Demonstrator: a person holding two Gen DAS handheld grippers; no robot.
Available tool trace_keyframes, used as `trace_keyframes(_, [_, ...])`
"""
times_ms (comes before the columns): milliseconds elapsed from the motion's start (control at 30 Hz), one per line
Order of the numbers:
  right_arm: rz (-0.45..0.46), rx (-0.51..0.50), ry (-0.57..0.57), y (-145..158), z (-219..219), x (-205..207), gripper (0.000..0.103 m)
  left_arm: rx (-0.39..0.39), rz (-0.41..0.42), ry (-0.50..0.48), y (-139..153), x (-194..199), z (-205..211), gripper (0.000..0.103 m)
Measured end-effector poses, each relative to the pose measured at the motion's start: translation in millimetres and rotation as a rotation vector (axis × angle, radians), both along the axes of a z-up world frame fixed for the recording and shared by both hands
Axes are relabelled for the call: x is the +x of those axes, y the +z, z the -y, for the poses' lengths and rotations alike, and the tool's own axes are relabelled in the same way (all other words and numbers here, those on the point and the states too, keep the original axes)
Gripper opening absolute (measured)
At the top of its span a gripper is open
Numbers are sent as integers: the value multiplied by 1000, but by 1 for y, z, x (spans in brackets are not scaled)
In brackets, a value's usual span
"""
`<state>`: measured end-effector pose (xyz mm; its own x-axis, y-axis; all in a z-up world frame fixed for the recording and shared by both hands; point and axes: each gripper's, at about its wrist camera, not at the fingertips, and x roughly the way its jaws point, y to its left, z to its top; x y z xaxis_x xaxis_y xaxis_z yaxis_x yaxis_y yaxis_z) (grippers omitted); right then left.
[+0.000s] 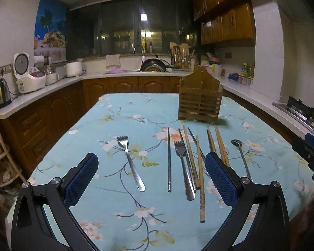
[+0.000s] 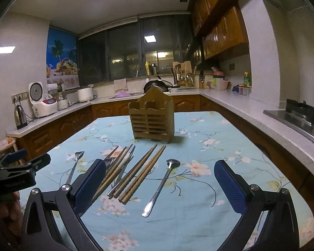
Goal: Organize utensils
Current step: 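Close the right gripper on the silver spoon while the left gripper reaches the fork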
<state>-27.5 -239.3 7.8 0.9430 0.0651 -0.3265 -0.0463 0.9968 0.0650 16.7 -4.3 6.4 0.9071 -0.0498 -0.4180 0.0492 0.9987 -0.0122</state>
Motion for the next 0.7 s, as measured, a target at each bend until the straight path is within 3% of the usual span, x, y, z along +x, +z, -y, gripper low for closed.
trace_keyframes(200, [-47, 22, 15, 0, 1, 14, 103, -5, -74, -40, -3, 20, 3, 103])
trace_keyframes(433, [-185, 77, 31, -10, 11, 51, 103, -28, -211, -121, -8, 59, 13, 101])
trace_keyframes(700, [-304, 144, 26, -26, 29, 90, 98, -68, -346, -183, -20, 104, 20, 84])
